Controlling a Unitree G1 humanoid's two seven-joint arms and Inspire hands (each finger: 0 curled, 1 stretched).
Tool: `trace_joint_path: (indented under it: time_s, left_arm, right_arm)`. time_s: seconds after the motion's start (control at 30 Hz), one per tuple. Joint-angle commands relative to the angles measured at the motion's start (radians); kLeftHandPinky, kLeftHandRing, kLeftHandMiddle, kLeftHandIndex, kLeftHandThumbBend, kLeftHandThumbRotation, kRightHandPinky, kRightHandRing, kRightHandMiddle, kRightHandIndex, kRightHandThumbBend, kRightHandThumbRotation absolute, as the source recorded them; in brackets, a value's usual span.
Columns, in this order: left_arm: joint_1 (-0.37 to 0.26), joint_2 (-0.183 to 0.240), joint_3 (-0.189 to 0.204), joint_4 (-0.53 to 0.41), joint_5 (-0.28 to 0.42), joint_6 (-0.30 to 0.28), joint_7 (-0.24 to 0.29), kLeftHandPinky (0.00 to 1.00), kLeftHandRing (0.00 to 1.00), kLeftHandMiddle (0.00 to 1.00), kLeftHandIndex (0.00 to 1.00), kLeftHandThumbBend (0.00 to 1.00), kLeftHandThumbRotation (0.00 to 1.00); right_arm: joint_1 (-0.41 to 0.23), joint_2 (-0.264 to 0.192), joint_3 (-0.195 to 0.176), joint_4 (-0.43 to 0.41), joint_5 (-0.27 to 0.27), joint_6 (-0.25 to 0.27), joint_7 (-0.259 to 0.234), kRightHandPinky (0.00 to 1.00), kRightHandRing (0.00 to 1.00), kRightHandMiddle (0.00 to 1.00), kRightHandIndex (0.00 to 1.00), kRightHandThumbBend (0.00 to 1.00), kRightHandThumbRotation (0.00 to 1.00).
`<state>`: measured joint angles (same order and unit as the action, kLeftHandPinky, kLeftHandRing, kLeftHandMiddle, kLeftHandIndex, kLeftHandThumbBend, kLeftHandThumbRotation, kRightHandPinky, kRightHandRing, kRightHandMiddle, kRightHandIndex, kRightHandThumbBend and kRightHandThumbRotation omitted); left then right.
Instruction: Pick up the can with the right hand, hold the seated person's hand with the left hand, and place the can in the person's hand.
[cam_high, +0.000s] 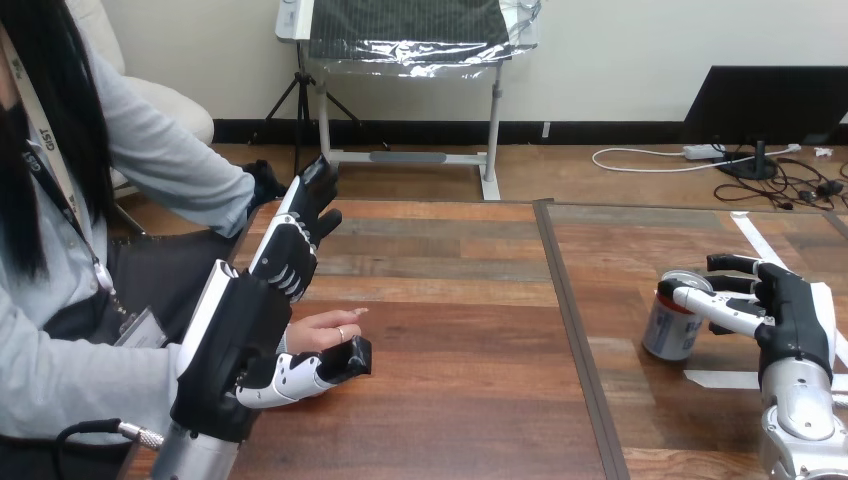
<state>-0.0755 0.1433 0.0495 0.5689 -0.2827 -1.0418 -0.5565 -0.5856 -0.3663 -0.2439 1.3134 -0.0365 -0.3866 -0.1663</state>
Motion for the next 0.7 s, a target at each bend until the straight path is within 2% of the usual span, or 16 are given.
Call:
trace_joint_path:
  time_s: [0.0, 0.27, 0.67]
  left_arm:
    - [-0.024, -0.005, -0.003, -0.049, -0.006, -0.009, 0.009, 0.96, 1.00, 1.00, 0.99, 1.00, 0.57]
    - [-0.022, -0.005, -0.007, -0.056, -0.019, -0.004, 0.002, 0.95, 0.99, 1.00, 0.99, 1.00, 0.57]
    - [-0.028, -0.008, -0.006, -0.049, -0.012, -0.014, 0.004, 0.95, 0.99, 1.00, 0.99, 1.00, 0.57]
  right_arm:
    - [-0.096, -0.010, -0.007, -0.020, 0.012, -0.008, -0.006, 0.36, 0.45, 0.54, 0.56, 0.83, 0.00]
    - [-0.094, -0.007, -0.011, -0.026, 0.015, -0.023, -0.010, 0.33, 0.41, 0.50, 0.55, 0.80, 0.00]
    - [-0.088, 0.000, -0.008, -0.039, 0.013, -0.069, -0.011, 0.32, 0.39, 0.47, 0.52, 0.81, 0.00]
